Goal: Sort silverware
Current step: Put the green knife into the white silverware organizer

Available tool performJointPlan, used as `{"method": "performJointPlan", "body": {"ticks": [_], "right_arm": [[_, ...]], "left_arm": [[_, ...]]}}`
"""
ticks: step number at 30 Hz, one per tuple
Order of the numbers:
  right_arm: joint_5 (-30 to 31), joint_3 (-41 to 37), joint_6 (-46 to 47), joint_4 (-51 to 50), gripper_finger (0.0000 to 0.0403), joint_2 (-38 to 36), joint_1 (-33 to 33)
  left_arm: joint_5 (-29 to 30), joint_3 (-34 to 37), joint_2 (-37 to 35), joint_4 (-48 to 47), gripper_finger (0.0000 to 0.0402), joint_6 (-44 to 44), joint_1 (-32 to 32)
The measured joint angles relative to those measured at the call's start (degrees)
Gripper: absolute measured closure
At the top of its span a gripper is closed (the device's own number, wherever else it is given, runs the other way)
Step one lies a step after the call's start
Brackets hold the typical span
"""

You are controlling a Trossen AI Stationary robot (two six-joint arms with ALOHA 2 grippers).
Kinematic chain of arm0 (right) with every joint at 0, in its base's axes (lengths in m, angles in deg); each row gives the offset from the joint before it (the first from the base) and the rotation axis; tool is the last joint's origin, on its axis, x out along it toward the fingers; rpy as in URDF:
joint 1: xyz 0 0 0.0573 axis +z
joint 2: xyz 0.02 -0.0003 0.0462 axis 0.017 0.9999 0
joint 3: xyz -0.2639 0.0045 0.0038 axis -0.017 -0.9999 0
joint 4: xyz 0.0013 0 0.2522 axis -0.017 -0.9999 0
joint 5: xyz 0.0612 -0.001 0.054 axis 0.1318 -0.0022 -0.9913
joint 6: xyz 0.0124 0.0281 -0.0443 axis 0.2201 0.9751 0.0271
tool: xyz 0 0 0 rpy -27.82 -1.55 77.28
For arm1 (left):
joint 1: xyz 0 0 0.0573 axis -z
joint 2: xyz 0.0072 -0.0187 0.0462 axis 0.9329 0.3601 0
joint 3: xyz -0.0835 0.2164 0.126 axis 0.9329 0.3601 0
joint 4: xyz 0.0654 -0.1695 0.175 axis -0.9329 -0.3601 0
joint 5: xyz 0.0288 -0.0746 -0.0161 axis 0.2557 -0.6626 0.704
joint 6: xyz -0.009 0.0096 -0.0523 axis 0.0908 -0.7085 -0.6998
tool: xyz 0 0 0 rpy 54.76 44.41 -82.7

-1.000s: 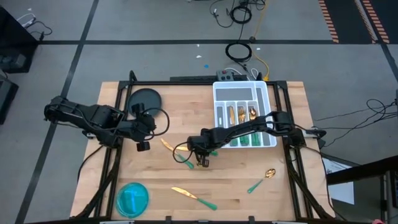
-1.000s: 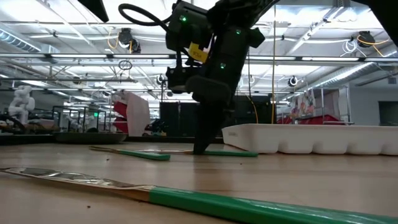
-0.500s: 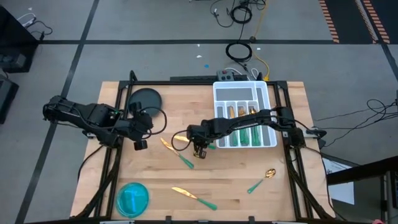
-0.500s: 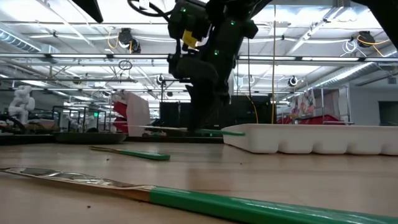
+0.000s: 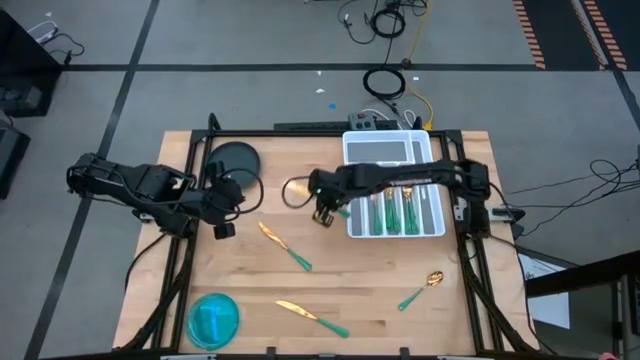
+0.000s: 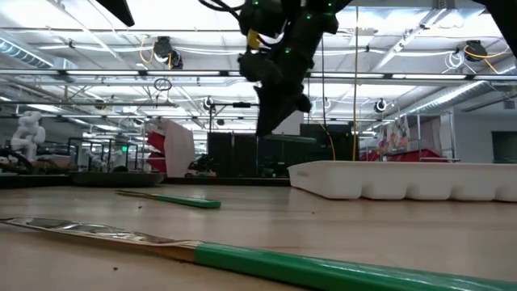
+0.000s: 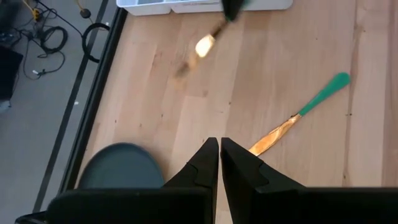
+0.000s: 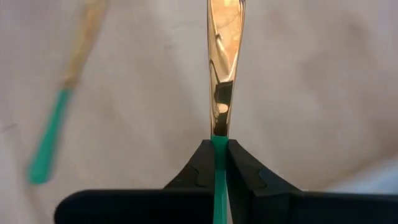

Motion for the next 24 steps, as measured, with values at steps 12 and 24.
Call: {"method": "performJointPlan", "body": {"ticks": [12,24], "right_arm": [[7.05,-4.52,8.09,-11.31,0.0403,-10.83,-5.5],[10.35,-23.27,24.52,-3.97,0.0403,-27.62,-4.83]], "left_arm": [[0.28,0.0,0.0,-0.02,0.0374,0.02,0.01],[1.99,0.0,0.02,0.0,0.0374,0.49,0.01]]}}
